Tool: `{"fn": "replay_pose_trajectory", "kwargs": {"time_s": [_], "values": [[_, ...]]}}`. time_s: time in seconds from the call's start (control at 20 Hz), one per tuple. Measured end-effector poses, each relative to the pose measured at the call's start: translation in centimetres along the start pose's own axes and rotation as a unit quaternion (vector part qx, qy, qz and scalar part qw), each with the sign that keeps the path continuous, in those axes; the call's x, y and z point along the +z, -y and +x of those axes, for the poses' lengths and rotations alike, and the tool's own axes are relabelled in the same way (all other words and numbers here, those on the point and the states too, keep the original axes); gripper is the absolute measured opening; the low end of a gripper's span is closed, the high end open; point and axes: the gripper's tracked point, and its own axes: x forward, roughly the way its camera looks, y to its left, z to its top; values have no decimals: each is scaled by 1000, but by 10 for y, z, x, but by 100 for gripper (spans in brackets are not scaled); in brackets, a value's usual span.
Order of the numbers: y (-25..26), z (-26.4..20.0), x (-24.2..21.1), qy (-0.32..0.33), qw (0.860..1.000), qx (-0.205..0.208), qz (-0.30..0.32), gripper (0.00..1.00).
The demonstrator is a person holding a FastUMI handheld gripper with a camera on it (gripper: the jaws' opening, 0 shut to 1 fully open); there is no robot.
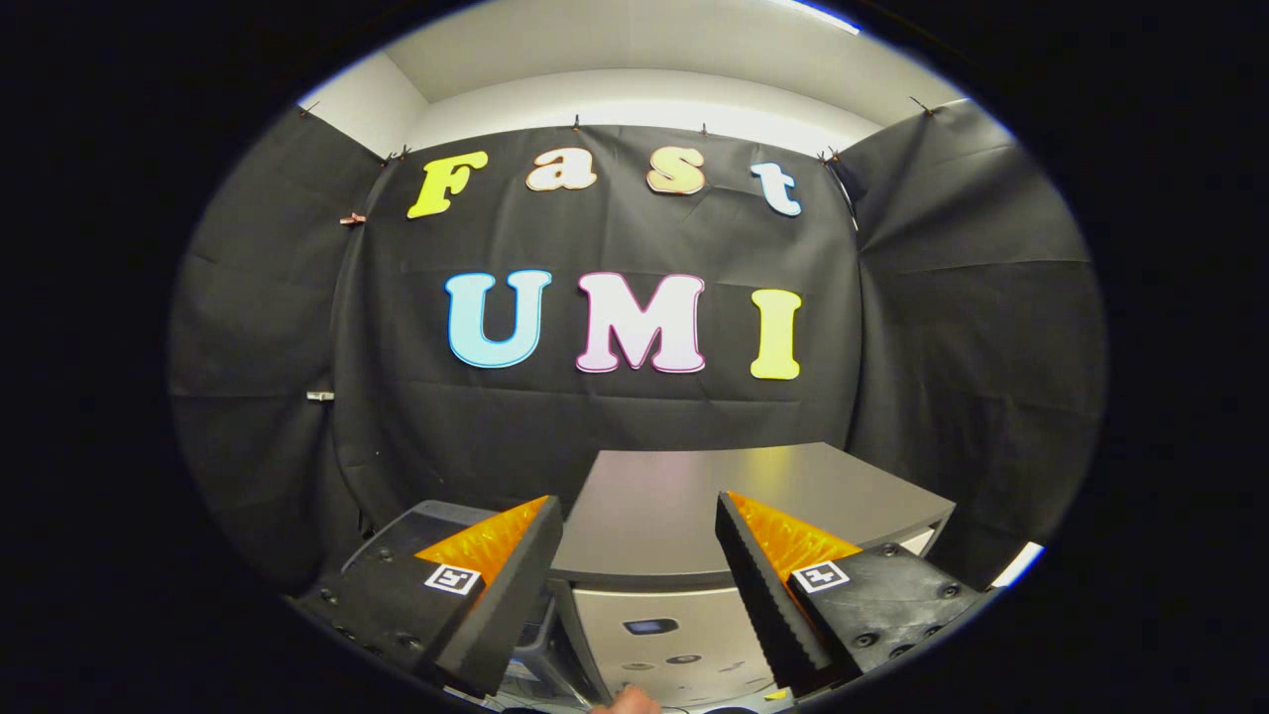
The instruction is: Put the clothes into the washing machine and then close the washing machine lid.
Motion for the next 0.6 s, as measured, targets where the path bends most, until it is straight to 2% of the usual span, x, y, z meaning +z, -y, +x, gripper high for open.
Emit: {"fn": "replay_pose_trajectory", "kwargs": {"time_s": [0.35, 0.6], "values": [[72, -14, -15, 6, 1000, -24, 1, 98], [91, -20, -23, 10, 1000, -26, -4, 98]]}}
